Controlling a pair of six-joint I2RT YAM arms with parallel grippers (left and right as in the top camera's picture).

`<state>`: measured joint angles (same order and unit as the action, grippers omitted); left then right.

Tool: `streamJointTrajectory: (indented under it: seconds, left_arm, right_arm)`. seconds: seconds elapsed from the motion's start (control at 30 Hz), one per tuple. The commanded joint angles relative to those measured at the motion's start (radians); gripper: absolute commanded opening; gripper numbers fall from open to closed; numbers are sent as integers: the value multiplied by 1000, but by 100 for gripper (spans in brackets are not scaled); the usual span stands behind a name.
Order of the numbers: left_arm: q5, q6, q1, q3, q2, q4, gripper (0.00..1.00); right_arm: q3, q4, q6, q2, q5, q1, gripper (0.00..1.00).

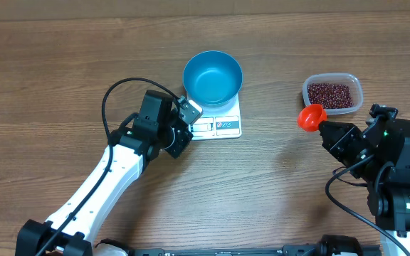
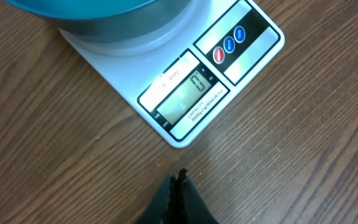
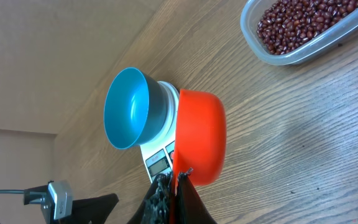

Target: Scoop item into bowl and weigh 150g on scale

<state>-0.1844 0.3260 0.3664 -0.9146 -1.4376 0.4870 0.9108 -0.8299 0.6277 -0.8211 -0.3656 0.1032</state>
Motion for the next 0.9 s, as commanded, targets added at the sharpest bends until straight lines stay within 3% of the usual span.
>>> streamJointTrajectory:
  seconds: [0.0,0.07,0.2,0.5,0.67,0.73,0.77,0.8,0.87]
  left_arm:
    - [-19,27,0,11,-14,-18,4]
    - [-18,27,0,11,-14,-20,5]
    - [-18,26,0,11,-14,-22,36]
    - [-19,-47,0,11,-14,-24,35]
    - [-19,-46,0,11,-14,-24,45]
    - [-18,-46,0,11,-14,-24,58]
    - [-18,-46,0,11,-14,-24,86]
    - [-18,-46,0,11,-14,-24,100]
    - [-18,-46,0,11,-14,-24,100]
  right_arm:
    - [35,8,-8,6,10,4,4]
    - [35,8,-8,6,9,4,4]
    - [35,8,-8,6,9,4,4]
    - [35,8,-8,6,6,4,4]
    - [35,8,-8,6,6,4,4]
    - [35,8,-8,6,6,4,4]
    - [35,8,-8,6,6,4,4]
    - [35,8,-8,6,6,4,4]
    - [35,8,-8,6,6,4,4]
